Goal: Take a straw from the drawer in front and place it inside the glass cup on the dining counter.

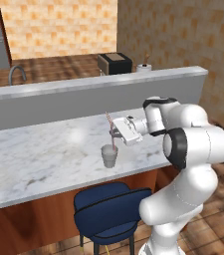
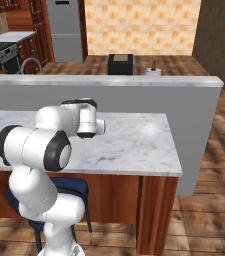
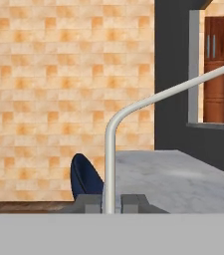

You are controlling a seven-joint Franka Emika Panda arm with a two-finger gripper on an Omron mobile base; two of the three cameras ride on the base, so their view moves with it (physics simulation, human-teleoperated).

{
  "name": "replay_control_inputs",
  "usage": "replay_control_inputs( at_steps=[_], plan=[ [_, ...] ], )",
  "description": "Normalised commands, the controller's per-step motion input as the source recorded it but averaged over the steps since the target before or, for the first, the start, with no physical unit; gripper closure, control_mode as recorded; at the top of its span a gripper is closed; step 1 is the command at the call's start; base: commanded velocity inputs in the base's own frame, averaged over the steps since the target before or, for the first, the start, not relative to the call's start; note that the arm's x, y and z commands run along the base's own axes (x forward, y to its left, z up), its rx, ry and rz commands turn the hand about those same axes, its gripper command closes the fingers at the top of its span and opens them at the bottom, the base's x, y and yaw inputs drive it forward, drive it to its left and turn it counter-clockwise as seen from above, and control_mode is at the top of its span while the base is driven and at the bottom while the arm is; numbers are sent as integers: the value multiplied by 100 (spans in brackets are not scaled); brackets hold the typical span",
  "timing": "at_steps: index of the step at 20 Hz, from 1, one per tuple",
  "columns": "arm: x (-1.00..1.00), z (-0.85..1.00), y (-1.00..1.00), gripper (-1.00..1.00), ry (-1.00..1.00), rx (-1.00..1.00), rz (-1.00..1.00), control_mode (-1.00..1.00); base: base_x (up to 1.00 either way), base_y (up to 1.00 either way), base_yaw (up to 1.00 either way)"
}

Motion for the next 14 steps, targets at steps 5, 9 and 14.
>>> replay_control_inputs(
  at_steps=[5,9,14],
  plan=[
    [11,-7,0,100,-1,0,0,-100,0,0,0],
    [2,-12,0,100,-2,0,0,-100,0,0,0],
    [0,-15,0,100,-2,0,0,-100,0,0,0]
  ],
)
